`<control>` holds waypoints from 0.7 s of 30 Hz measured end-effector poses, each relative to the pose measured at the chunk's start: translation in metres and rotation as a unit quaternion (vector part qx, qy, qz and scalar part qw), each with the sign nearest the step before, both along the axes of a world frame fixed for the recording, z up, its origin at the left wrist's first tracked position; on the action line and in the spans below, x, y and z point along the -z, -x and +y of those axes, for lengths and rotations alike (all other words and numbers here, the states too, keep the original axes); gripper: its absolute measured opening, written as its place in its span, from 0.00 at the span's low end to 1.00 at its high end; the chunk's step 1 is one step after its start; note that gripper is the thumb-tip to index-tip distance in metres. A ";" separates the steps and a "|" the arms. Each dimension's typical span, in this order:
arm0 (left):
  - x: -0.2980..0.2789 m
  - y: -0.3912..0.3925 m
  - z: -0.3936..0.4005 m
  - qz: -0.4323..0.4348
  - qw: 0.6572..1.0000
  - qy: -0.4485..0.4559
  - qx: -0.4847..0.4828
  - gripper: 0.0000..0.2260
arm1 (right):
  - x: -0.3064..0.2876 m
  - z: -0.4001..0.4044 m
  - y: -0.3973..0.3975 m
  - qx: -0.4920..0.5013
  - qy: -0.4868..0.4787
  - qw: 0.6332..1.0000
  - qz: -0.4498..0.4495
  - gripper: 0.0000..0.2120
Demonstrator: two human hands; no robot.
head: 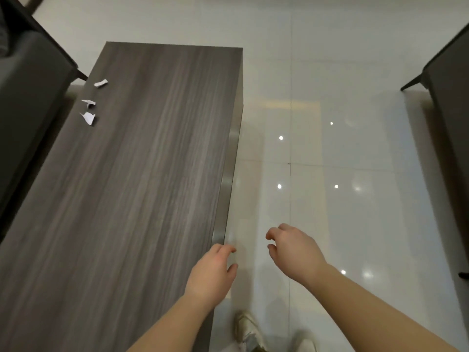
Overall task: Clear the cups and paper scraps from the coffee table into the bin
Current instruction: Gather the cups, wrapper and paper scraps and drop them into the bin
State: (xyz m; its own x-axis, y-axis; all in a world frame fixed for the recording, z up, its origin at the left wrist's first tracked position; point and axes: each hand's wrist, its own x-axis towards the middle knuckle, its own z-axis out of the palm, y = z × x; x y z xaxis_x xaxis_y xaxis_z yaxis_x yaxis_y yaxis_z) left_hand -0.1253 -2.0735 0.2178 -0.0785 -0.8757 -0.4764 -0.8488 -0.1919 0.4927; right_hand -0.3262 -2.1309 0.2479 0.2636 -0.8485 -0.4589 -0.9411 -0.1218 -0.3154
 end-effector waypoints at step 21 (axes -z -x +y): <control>-0.013 0.004 -0.247 -0.030 0.977 0.097 -0.188 0.11 | -0.006 -0.290 -0.013 -0.162 0.051 0.985 -0.012 0.13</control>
State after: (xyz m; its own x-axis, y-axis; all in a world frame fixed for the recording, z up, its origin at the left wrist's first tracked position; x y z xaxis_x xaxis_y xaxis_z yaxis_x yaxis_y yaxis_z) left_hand -0.1290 -2.3201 0.2309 0.2886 -0.9117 -0.2923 -0.7649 -0.4032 0.5024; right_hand -0.3127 -2.4207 0.2540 0.5381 -0.7592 -0.3662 -0.8400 -0.4468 -0.3079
